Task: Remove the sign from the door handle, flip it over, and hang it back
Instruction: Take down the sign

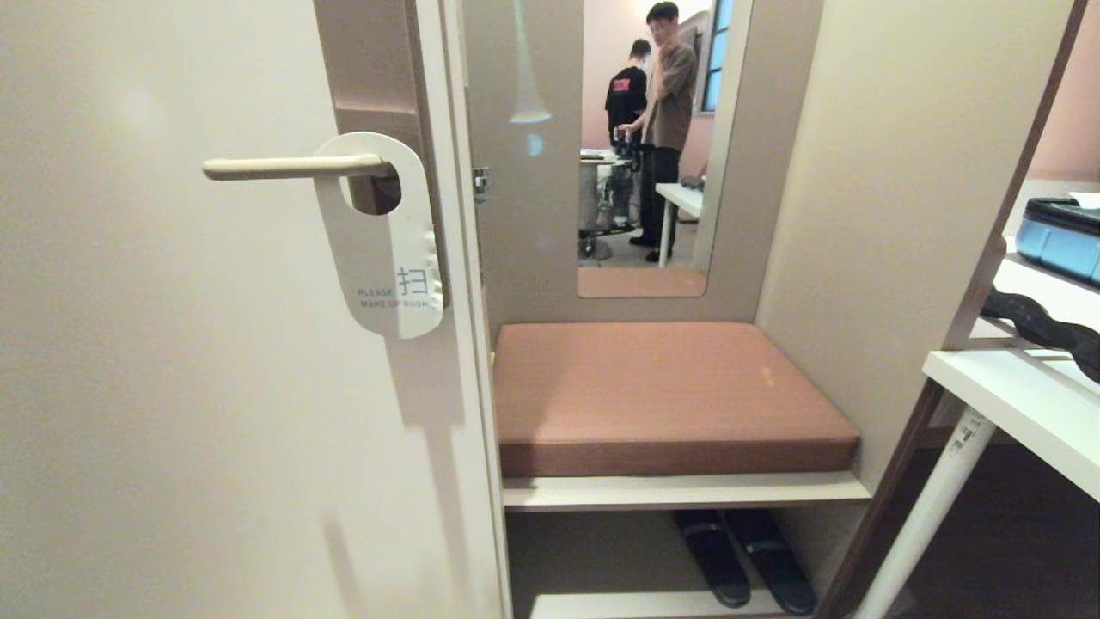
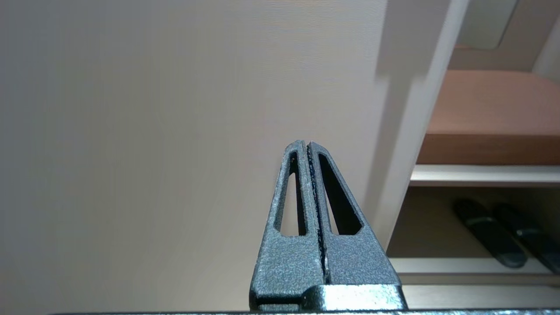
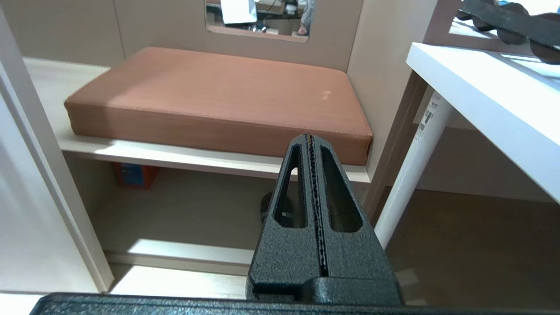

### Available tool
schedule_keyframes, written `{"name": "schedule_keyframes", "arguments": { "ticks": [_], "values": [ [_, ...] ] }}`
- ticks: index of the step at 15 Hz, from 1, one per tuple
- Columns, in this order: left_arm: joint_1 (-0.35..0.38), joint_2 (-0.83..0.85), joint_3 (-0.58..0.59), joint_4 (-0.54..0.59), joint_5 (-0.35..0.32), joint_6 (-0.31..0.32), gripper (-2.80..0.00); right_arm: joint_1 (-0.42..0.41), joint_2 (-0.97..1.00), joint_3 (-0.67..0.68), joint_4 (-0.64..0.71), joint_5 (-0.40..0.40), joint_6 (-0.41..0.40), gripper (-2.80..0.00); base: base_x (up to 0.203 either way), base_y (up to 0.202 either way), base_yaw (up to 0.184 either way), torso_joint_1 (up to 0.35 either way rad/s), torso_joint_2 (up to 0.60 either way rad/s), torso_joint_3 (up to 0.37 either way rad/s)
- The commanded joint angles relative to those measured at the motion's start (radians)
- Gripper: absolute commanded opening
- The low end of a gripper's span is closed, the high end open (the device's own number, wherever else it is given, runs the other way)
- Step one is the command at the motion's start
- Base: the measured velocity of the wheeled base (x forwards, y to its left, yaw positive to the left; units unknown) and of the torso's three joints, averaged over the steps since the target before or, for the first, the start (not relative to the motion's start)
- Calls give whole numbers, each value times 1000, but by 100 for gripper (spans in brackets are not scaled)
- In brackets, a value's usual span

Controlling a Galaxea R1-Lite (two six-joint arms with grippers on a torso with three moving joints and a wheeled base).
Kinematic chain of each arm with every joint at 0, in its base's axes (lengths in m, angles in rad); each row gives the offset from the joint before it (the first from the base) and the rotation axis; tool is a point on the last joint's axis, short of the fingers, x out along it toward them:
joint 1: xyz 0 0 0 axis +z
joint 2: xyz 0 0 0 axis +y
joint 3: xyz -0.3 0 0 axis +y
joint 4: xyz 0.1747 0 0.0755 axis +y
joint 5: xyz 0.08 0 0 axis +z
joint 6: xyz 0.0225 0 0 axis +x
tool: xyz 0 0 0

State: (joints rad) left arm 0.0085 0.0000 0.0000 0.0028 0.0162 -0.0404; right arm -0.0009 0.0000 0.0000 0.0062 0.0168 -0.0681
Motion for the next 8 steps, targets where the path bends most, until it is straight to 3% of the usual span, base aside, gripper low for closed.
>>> {"name": "schedule_keyframes", "arguments": {
  "ticks": [1,8],
  "values": [
    [-1,0,0,0,1,-1,-280,-1,0,0,0,2,-1,-280,3,107,-8,-1,-1,-2],
    [-1,0,0,0,1,-3,-280,-1,0,0,0,2,-1,-280,0,190,0,1,4,2]
  ]
}}
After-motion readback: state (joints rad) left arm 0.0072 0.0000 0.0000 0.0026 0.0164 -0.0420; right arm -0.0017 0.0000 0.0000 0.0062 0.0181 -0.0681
